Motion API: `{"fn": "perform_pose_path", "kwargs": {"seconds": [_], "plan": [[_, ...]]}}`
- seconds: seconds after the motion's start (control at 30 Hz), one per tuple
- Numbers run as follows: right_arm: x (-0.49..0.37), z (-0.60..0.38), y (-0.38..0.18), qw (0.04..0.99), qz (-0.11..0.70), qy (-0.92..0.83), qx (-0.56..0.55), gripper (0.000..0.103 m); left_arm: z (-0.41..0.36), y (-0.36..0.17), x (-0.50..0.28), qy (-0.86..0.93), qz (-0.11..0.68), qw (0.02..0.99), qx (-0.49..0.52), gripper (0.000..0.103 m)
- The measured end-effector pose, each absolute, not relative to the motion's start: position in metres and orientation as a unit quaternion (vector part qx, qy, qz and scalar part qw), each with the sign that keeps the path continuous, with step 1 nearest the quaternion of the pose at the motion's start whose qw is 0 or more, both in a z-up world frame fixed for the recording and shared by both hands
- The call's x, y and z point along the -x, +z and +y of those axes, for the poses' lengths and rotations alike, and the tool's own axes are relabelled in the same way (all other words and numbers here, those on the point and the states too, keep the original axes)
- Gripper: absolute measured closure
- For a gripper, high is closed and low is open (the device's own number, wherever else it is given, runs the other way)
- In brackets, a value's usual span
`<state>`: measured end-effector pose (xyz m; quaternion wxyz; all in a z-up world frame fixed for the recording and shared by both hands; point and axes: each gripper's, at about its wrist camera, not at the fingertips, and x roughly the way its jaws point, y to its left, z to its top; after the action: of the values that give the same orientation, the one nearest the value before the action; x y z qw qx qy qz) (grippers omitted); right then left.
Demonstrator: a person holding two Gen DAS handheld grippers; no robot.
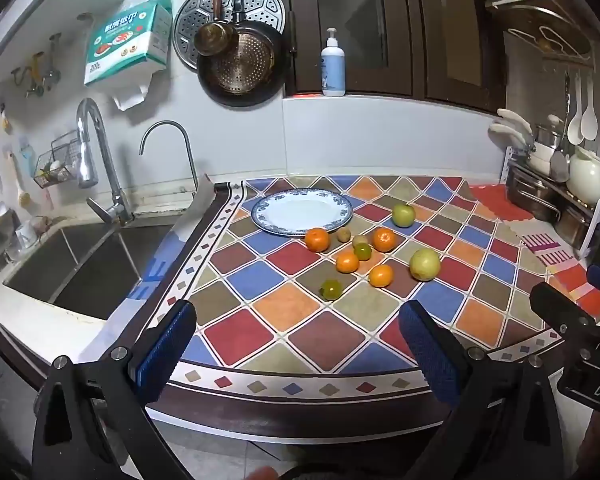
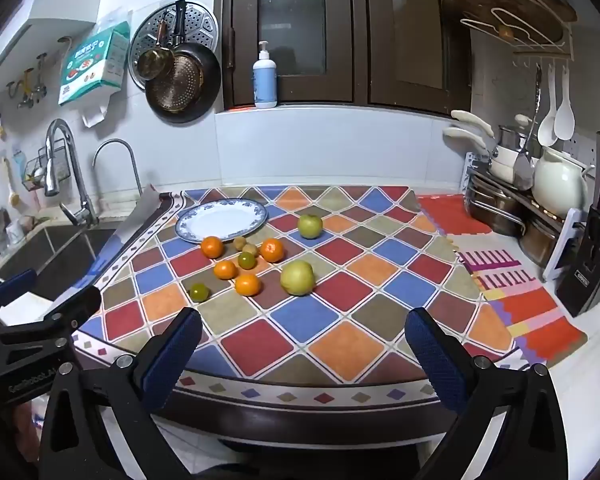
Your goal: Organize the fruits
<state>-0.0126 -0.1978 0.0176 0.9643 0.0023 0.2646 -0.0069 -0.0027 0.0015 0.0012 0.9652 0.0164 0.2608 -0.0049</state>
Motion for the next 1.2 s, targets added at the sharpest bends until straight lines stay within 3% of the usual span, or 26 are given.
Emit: {"fn": "perform_pose_path", "kwargs": {"seconds": [1.2], "plan": [[0.002,-0.193,0.019,0.967,0.255,0.001,0.012,0.001,0.003,0.007,-0.003,0.024,0.267,0.963,-0.029,0.000]]}}
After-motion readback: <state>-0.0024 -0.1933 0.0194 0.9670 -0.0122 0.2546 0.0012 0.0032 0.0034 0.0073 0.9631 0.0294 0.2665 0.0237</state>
